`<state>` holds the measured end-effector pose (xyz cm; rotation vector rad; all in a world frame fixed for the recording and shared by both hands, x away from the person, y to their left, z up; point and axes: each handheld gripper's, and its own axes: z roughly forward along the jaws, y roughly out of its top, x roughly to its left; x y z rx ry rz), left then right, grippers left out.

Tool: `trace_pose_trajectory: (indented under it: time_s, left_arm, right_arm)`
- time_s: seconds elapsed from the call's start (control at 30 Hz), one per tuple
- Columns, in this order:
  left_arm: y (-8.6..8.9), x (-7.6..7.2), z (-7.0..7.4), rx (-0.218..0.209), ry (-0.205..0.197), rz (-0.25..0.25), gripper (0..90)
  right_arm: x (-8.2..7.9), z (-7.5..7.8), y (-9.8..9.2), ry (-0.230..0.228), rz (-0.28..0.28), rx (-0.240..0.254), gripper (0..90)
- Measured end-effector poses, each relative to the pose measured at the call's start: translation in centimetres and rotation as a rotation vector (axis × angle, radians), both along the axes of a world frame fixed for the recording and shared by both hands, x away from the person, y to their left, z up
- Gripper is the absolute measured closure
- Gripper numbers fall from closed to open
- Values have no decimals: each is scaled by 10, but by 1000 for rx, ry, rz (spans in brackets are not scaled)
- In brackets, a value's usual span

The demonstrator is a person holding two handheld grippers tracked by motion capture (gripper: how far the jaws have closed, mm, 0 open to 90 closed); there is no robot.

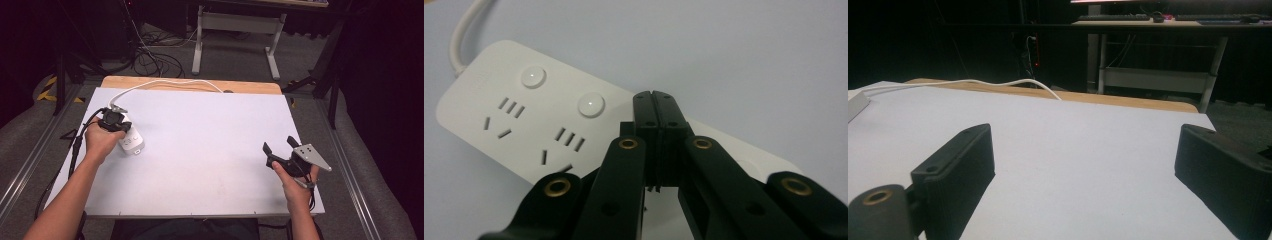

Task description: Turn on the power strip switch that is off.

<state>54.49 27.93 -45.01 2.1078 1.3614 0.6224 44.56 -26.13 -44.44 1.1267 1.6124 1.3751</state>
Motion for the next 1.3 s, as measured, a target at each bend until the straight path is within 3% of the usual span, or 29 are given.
trace_pose_trajectory:
  time_s: [0.27, 0.43, 0.53, 0.6, 0.67, 0.87, 1.03, 1.17, 1.23, 1.3]
  left_arm:
    - [3, 1, 0, -31, 16, 3, 900]
    - [0, -1, 1, -11, 13, 1, 900]
    - [-1, -3, 0, -51, 30, -18, 900]
    - [-5, -4, 0, -15, 19, -18, 900]
    - [-7, -4, 0, -7, 19, -12, 900]
    - [-2, -3, -1, -42, 30, -10, 900]
    - [-2, -4, -2, -34, 18, 0, 900]
    - [2, -3, -3, -89, 42, 6, 900]
    - [1, -3, -3, -63, 34, 16, 900]
    - [1, -3, -3, -81, 42, 13, 900]
  right_arm:
    - [0, 0, -1, -1, -4, 2, 95]
    - [0, 0, 0, -3, -3, -3, 95]
    - [0, 1, -1, -4, -4, -1, 95]
    - [-1, 1, -1, -2, -5, 3, 95]
    - [-1, 1, -1, -2, -6, 3, 95]
    - [-1, 1, -1, -5, -4, 2, 95]
    - [-1, 1, -1, -5, -4, 2, 95]
    - [-2, 1, -1, -3, -5, 5, 95]
    - [-2, 1, -2, -3, -6, 5, 95]
    - [-2, 1, -2, -5, -7, 3, 95]
